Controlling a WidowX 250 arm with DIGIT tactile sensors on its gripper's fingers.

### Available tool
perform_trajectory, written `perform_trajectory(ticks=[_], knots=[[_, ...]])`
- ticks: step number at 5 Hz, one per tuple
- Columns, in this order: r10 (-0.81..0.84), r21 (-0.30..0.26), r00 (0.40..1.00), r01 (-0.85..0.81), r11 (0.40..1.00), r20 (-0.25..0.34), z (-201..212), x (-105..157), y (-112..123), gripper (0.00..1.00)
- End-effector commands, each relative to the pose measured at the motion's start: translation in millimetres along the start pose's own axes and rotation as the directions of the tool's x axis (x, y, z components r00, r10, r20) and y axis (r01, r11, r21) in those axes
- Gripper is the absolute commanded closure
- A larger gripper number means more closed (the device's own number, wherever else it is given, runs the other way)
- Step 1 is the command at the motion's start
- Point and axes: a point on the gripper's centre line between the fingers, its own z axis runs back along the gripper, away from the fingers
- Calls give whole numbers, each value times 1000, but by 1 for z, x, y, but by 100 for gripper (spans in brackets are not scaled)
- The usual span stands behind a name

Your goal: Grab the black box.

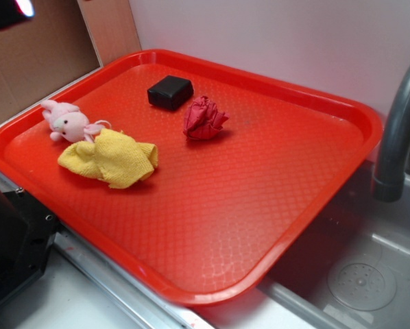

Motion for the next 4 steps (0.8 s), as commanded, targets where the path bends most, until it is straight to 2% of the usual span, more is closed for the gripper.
perform_trajectory(ticks=[1, 2, 4], knots=[[376, -69, 926, -376, 924, 0, -22, 15, -21, 0], [501, -84, 866, -498, 863, 7, -48, 50, -35, 0], [600, -57, 795, -597, 800, 91, -93, 97, -48, 0]])
